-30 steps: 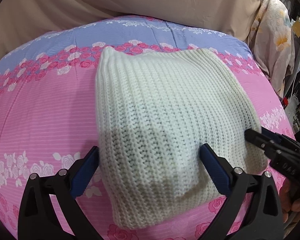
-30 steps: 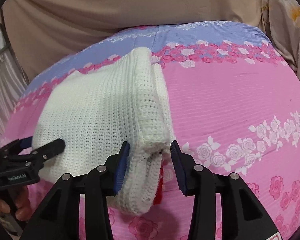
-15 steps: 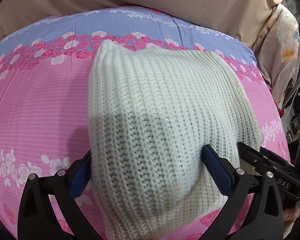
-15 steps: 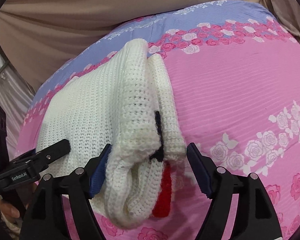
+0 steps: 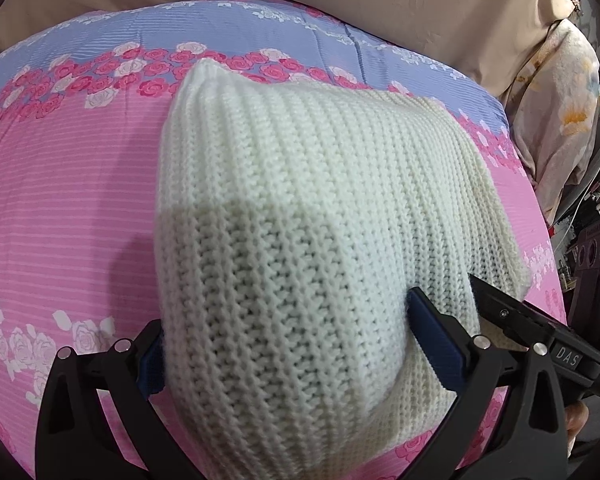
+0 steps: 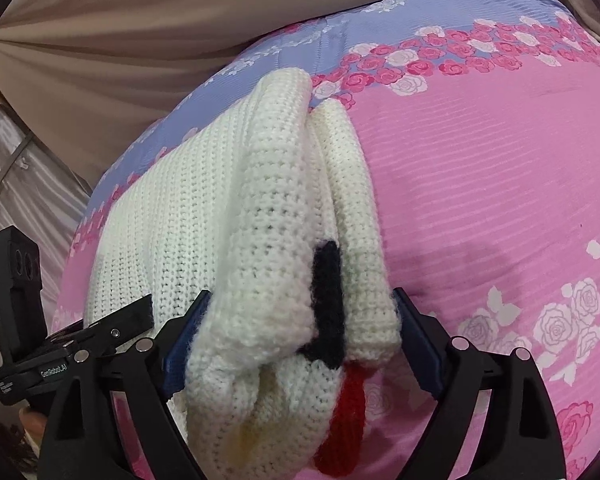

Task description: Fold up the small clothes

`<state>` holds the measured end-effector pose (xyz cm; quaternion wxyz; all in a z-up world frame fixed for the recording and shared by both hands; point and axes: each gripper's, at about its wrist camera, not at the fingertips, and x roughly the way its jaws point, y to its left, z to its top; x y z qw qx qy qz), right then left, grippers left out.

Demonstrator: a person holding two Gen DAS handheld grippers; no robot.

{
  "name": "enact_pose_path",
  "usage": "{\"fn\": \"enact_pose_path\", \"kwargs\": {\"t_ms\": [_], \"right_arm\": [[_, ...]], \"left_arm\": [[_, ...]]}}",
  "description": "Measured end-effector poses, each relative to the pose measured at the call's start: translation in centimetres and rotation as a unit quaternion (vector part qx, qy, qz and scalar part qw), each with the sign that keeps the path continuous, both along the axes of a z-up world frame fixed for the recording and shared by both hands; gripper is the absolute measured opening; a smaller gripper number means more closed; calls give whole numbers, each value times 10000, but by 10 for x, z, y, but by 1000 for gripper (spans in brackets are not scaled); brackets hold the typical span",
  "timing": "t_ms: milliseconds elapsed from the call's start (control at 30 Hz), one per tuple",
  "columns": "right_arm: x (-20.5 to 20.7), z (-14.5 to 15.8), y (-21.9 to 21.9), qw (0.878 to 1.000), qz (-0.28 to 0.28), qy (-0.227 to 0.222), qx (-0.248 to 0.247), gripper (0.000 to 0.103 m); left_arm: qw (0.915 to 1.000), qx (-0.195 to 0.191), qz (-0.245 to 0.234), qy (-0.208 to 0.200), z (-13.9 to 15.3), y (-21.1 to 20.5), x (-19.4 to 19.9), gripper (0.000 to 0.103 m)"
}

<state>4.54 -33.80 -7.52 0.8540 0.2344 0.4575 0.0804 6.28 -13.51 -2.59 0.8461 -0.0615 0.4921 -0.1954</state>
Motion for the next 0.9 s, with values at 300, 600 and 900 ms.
{"fn": "enact_pose_path", "kwargs": {"t_ms": [300, 600, 900], "right_arm": [[14, 0, 7, 9998, 94, -121, -146, 87], [17, 6, 5, 9995, 187, -240, 39, 50], [-15, 28, -2, 9984, 40, -543, 144, 39]], "left_arm": [[9998, -177, -35, 17, -4, 1, 4, 98], [9990, -343, -280, 30, 7, 3, 5, 85], [9949, -433, -818, -401, 44, 4, -20, 53]]}}
